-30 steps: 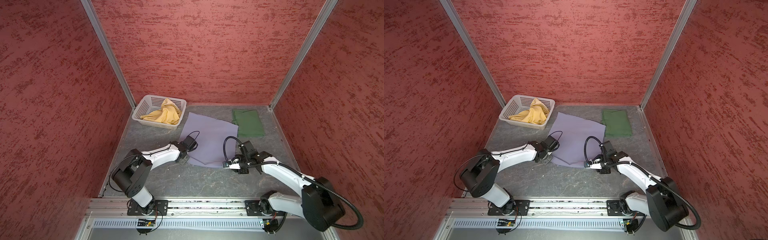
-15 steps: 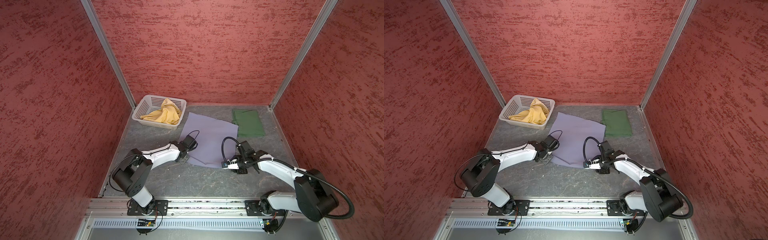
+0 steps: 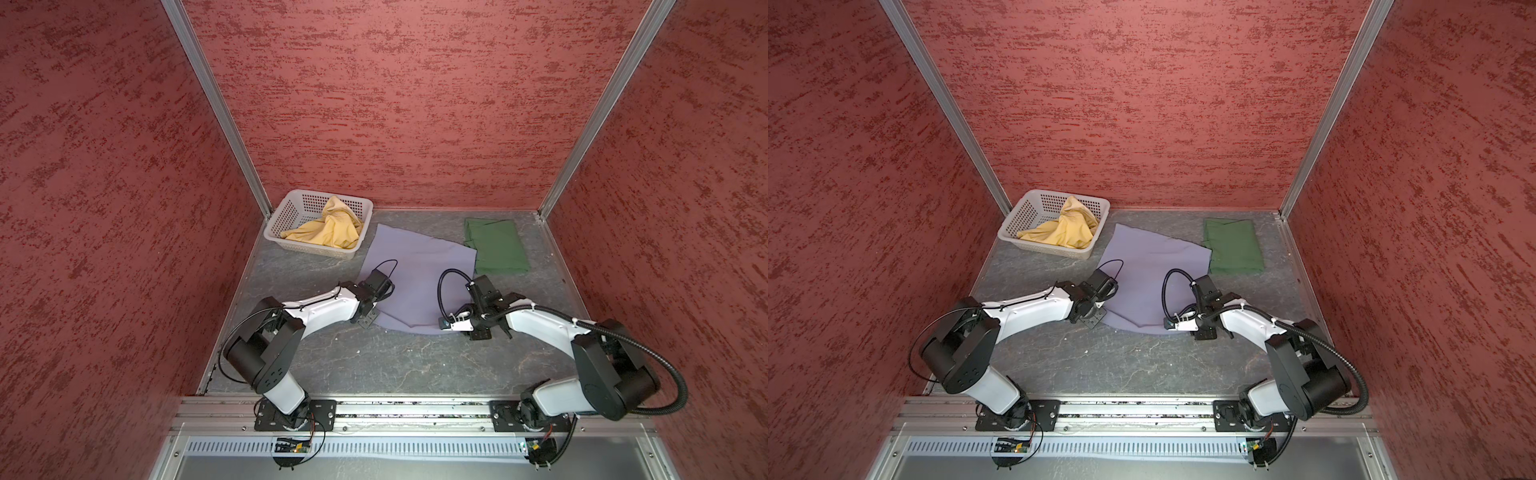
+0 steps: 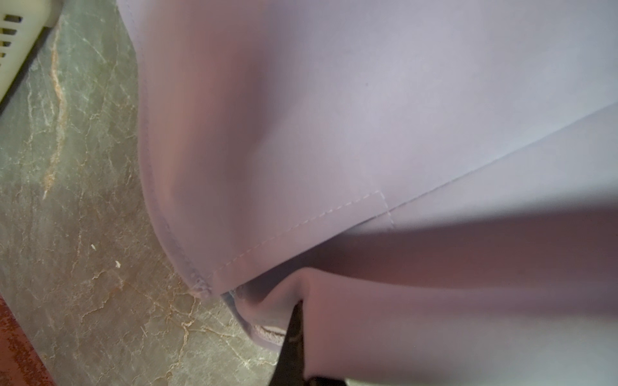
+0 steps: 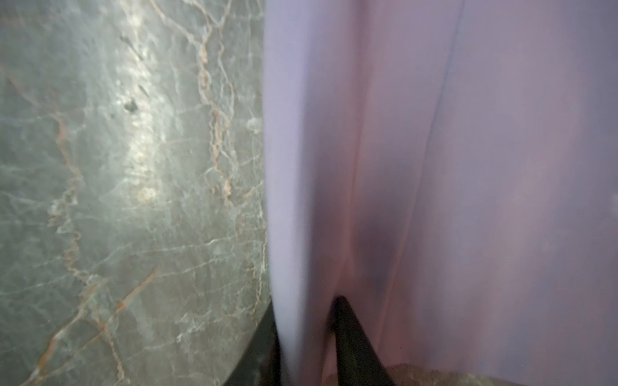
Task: Fold and stack skirts
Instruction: Fold the skirt at the center of the table.
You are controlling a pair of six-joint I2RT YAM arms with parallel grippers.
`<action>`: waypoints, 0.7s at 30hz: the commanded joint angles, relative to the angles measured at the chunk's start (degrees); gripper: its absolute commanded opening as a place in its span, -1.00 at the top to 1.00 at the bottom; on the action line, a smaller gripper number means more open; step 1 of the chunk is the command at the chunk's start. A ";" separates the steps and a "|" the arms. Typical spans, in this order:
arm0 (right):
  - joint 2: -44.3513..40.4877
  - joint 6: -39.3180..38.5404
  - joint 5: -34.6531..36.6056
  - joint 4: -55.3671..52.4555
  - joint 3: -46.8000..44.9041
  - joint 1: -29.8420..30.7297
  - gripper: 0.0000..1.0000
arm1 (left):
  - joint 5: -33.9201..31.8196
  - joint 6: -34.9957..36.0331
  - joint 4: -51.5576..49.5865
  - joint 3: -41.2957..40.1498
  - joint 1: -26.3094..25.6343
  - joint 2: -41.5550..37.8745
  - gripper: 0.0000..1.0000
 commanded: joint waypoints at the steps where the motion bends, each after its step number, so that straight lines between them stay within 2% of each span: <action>1: 2.96 -2.03 2.69 0.80 0.55 -0.27 0.58 | 0.56 0.45 1.43 -0.86 0.54 -0.82 1.00; 4: 3.77 -2.09 2.58 -0.65 1.59 -0.28 0.83 | 0.57 0.38 1.45 -0.97 0.74 -1.53 1.00; 7: 2.48 -2.32 2.41 -2.32 2.16 -0.29 1.00 | -0.04 -0.05 0.99 -0.67 0.80 -2.88 1.00; 14: -5.81 -2.05 0.40 -8.45 2.55 -0.27 1.00 | -2.03 -2.52 -0.04 0.22 0.71 -11.64 1.00; 21: -15.51 -0.11 -1.49 -14.83 1.52 0.33 1.00 | -7.98 -7.58 -5.85 1.42 -0.13 -19.53 1.00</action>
